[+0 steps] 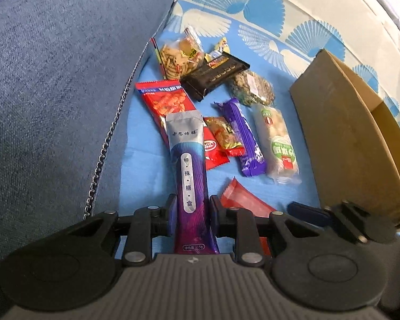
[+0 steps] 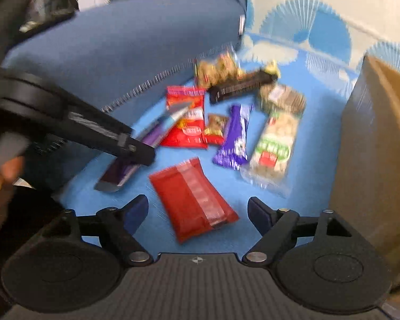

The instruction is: Organize snacks

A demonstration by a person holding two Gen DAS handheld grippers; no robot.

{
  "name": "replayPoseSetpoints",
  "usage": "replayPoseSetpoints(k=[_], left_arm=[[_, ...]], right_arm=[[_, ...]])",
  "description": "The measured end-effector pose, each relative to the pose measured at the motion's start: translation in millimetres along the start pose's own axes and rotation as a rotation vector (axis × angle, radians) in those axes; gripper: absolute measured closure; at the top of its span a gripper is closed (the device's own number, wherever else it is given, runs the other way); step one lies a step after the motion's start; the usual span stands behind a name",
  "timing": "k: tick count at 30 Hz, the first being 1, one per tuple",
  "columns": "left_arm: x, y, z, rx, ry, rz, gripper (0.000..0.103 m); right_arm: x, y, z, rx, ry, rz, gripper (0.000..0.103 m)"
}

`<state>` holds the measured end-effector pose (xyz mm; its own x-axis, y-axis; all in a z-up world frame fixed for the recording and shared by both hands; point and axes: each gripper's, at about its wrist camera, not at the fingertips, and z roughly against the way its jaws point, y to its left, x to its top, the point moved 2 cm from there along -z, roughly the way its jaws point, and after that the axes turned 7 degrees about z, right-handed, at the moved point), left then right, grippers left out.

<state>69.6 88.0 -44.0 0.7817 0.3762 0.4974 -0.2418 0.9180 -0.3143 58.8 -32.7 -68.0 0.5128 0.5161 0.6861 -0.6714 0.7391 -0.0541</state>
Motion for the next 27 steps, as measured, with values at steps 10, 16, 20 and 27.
replayPoseSetpoints(k=[10,16,20,27], left_arm=[[0,-2,-13,0.025,0.041,-0.001,0.069],[-1,-3,-14,0.033,0.034,-0.009,0.07],[-2,-5,-10,0.028,0.016,-0.018,0.078],[-7,-5,-1,-0.041,0.037,-0.019,0.079]], right_arm=[[-3,-3,-10,0.064,-0.015,0.013,0.045],[-7,1,6,0.031,-0.068,0.033,0.051],[-8,-2,13,-0.014,-0.049,-0.001,0.051],[-19,-7,20,-0.013,0.003,-0.1,0.051]])
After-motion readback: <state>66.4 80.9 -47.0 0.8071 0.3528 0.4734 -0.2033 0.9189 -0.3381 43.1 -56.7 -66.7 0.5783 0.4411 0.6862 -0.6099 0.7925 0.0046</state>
